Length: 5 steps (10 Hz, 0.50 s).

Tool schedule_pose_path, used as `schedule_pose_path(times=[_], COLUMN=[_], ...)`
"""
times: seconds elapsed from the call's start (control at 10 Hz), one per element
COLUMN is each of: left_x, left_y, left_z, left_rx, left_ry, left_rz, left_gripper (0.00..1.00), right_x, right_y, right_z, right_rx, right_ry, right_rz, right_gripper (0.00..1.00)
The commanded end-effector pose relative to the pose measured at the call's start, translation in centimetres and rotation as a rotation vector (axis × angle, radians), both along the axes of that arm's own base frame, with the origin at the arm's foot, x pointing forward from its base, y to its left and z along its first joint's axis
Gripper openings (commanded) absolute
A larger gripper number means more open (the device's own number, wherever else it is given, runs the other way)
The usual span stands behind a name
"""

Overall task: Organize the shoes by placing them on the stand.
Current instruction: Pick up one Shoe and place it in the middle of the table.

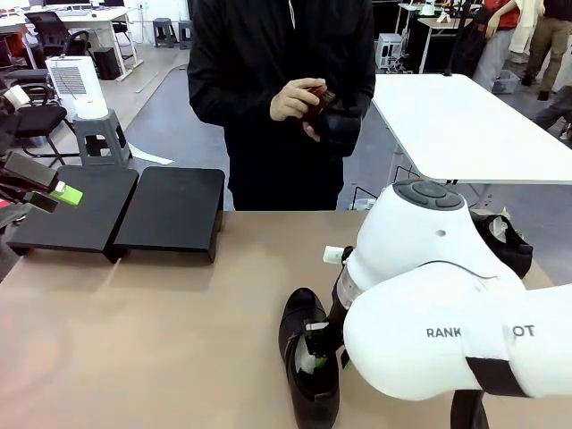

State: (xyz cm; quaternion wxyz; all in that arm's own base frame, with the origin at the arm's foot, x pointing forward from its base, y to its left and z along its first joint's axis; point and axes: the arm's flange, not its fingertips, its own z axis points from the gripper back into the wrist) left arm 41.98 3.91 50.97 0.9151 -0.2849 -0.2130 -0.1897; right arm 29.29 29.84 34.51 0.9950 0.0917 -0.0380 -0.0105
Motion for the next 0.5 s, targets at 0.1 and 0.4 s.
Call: schedule_pose_path(times=[0.1,0.4], left_x=[-0.1,-0.1], left_y=[0.1,0.1], left_z=[0.0,0.0], left_rx=[-0.009,-0.009], left_ry=[-0.008,-0.008], left_rz=[-0.011,-0.011], left_gripper=[1.00,1.00], right_x=[-2.3,-0.6], right_y=[-1.9,-0.1], right_z=[2.4,3.0], right_rx=[0.015,0.017], right_ry=[-0.057,-0.048], right_rz=[0.032,0.010], right_gripper=[1.00,1.00])
